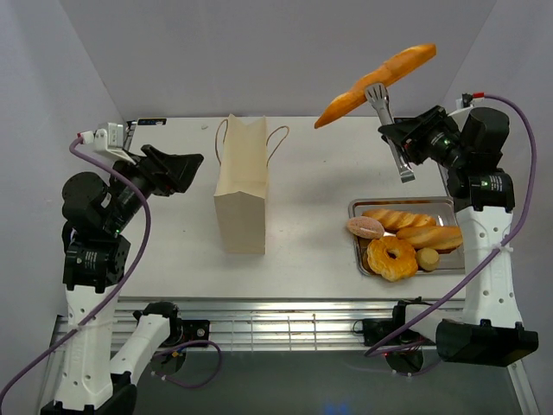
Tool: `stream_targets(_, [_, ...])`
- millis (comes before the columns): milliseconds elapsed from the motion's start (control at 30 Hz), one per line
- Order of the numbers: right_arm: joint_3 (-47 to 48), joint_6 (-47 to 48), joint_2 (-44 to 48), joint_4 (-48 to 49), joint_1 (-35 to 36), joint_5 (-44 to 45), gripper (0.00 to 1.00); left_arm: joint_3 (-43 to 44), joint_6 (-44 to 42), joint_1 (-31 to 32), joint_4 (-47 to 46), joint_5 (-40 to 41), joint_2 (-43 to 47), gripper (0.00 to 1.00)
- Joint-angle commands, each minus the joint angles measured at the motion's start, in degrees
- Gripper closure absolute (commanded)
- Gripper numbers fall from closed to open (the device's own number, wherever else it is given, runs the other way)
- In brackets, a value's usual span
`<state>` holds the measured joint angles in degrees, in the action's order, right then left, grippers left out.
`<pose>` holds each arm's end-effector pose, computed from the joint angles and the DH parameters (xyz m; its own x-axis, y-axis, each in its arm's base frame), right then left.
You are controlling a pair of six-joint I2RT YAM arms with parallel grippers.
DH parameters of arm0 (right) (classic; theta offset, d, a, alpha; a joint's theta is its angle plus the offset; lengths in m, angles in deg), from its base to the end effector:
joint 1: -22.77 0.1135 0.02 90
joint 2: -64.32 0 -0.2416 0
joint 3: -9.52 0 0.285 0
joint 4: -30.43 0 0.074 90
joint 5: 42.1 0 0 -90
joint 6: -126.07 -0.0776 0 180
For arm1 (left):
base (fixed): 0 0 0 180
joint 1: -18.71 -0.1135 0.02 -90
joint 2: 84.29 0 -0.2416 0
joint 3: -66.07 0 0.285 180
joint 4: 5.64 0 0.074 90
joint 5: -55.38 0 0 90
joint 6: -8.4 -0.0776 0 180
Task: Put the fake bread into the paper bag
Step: Pick up the fake bread from the plate, then place the fake bread in the paper bag.
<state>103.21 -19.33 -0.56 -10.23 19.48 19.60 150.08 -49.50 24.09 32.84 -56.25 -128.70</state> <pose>0.3081 0.0191 0.4404 -0.4561 0.7522 -0.4756 -0.0656 0.5046 0.8609 0.2095 -0.0485 0.4671 -0.2248 -0.4750 -0.8508 0.3950 0.7538 -0.5252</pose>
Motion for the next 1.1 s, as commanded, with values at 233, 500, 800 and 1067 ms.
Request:
stream_targets(233, [22.16,1.08,-8.41,3.64,8.12,-2.73,0.92,-0.14,1.39,-0.03,-9.98,-13.09,-8.50,0.11])
stream_targets(500, [36.84,3.01,-17.64,-0.21,16.63,-3.26,0.92,-1.19,2.62,-0.03,-14.54,-13.88,-13.34,0.12])
stream_targets(800, [36.32,8.02,-19.93,-2.95,24.90,-0.45,0.92,-1.72,3.67,-0.03,-18.41,-12.04,-20.37,0.20])
stream_targets(1067, [38.34,13.64,-22.56,-11.45,32.45,3.59,0.92,-2.16,4.56,-0.03,-21.76,-11.95,-23.54,0.37])
